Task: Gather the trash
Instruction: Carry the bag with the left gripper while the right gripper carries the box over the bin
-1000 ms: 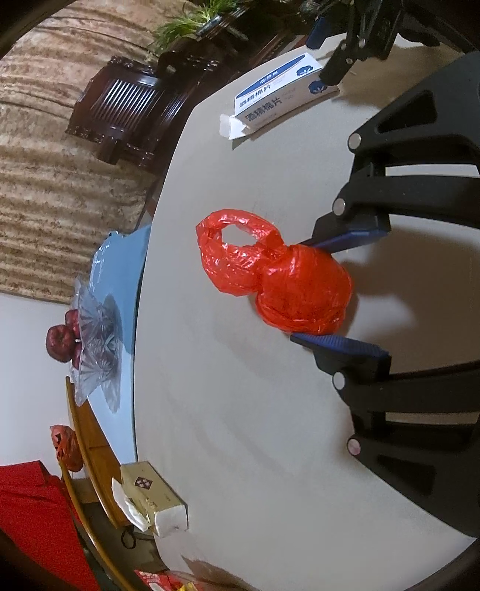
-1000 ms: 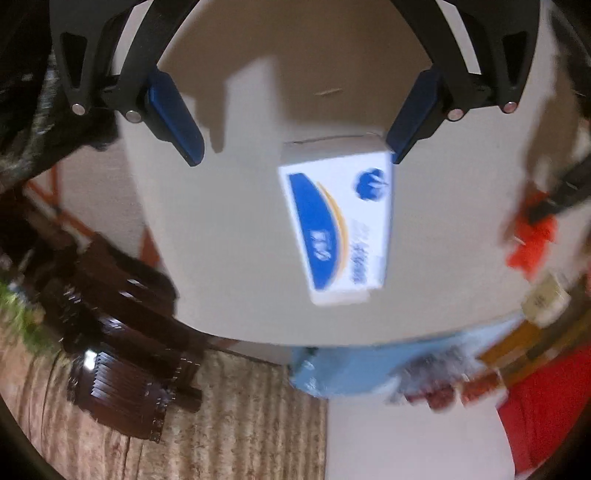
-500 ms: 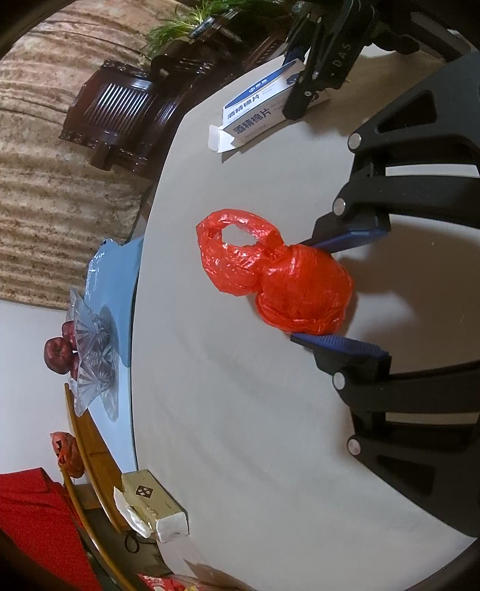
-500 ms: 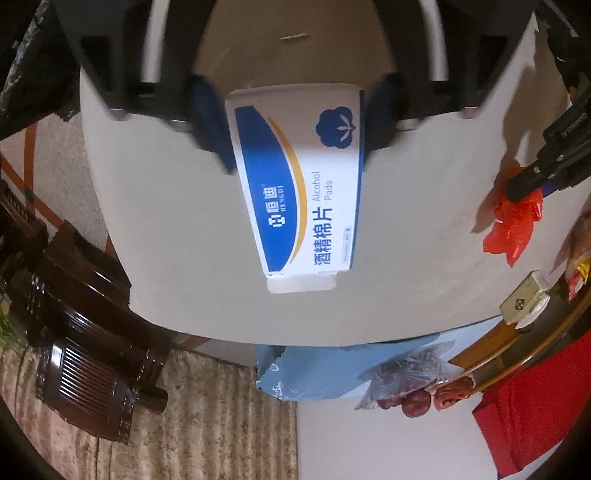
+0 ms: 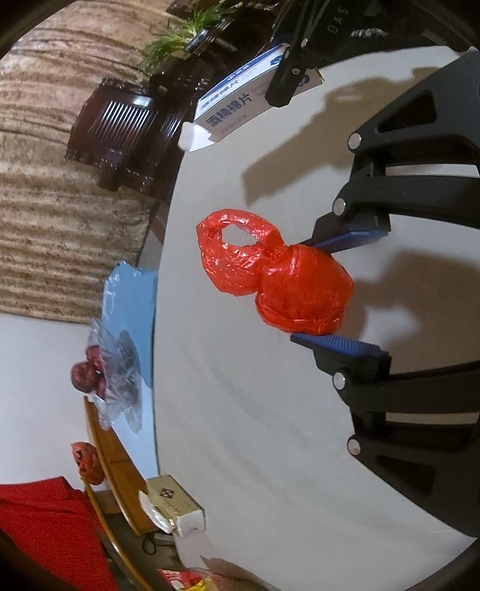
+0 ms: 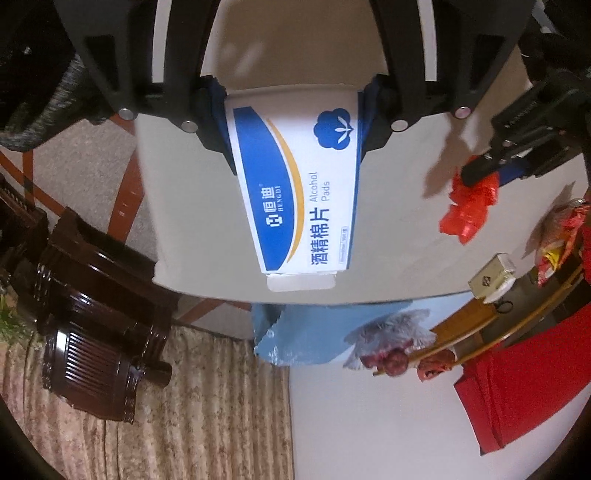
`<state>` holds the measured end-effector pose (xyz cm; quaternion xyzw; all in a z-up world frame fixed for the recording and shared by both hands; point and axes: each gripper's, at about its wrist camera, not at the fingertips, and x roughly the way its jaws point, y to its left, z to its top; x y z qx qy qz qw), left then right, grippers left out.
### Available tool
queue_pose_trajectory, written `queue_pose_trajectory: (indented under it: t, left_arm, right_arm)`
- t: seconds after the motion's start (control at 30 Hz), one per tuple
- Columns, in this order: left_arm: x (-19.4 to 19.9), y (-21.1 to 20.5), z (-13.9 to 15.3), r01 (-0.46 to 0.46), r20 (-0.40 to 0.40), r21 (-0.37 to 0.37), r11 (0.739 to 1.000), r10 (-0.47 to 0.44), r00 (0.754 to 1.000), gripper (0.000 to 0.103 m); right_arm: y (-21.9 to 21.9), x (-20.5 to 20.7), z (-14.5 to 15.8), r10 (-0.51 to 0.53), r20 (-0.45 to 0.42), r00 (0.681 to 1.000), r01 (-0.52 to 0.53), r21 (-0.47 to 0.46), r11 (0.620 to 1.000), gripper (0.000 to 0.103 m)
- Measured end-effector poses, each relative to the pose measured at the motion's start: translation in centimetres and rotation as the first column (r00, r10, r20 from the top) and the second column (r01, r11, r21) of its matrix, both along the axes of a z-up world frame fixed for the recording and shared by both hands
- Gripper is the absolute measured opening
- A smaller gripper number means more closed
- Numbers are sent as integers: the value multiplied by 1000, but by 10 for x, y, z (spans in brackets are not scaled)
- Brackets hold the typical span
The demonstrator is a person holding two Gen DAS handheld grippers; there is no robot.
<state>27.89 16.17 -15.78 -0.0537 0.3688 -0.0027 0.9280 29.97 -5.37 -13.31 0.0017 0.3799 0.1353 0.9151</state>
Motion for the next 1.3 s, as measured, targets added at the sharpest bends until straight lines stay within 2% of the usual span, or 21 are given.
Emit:
queue_pose_trajectory:
  t: [0.37, 0.6, 1.0, 1.3]
  left_arm:
    - [-45, -65, 43, 70, 82, -17, 997, -68, 994, 40]
    - [-69, -109, 60, 137, 111, -13, 990, -135, 985, 40]
    - [-103, -199, 73, 281, 142, -10, 960, -277, 950, 40]
    - [-112, -256, 67, 391, 137, -18, 920, -385, 913, 40]
  right_arm:
    - [-55, -62, 46, -51, 64, 997, 49, 31, 998, 55]
    - [-95, -100, 70, -91, 107, 990, 89, 30, 996, 55]
    - [-176, -158, 84, -227, 130, 965, 226, 21, 974, 55]
    - [-236, -188, 73, -344, 107, 933, 345, 6, 938, 55]
